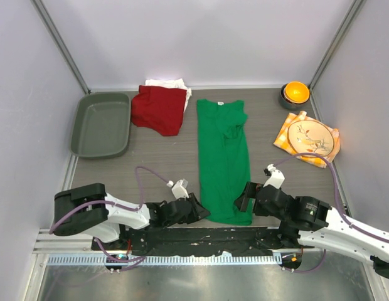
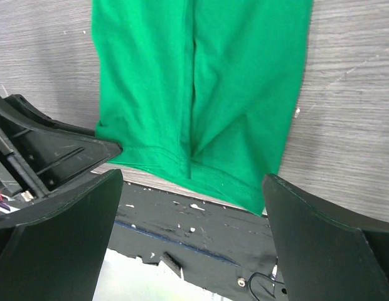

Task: Fold and stack the t-shirts

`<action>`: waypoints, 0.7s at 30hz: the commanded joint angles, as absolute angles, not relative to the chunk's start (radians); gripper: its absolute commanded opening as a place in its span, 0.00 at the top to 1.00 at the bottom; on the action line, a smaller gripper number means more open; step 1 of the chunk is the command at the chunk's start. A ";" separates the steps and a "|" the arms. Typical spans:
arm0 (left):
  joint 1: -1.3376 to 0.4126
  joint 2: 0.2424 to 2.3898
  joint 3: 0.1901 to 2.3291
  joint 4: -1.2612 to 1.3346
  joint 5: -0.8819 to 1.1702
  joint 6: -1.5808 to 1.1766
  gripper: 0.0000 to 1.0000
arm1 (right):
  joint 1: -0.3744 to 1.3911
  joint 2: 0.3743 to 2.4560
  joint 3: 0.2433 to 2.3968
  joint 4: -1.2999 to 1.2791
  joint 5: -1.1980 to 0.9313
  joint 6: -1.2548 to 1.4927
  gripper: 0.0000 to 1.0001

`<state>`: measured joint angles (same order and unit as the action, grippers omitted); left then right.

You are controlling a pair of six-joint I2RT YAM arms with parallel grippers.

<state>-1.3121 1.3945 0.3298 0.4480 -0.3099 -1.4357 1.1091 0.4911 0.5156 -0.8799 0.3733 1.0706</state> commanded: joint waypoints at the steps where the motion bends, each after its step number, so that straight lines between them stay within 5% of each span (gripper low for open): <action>1: -1.309 1.454 0.299 0.480 -0.255 -1.440 0.82 | 1.114 0.497 0.509 -0.936 0.403 1.127 0.00; 2: -1.307 1.457 0.301 0.480 -0.252 -1.439 1.00 | 1.111 0.499 0.511 -0.955 0.400 1.132 0.00; 21: -1.287 1.430 0.293 0.463 -0.250 -1.428 1.00 | 1.112 0.426 0.382 -0.942 0.241 1.239 0.02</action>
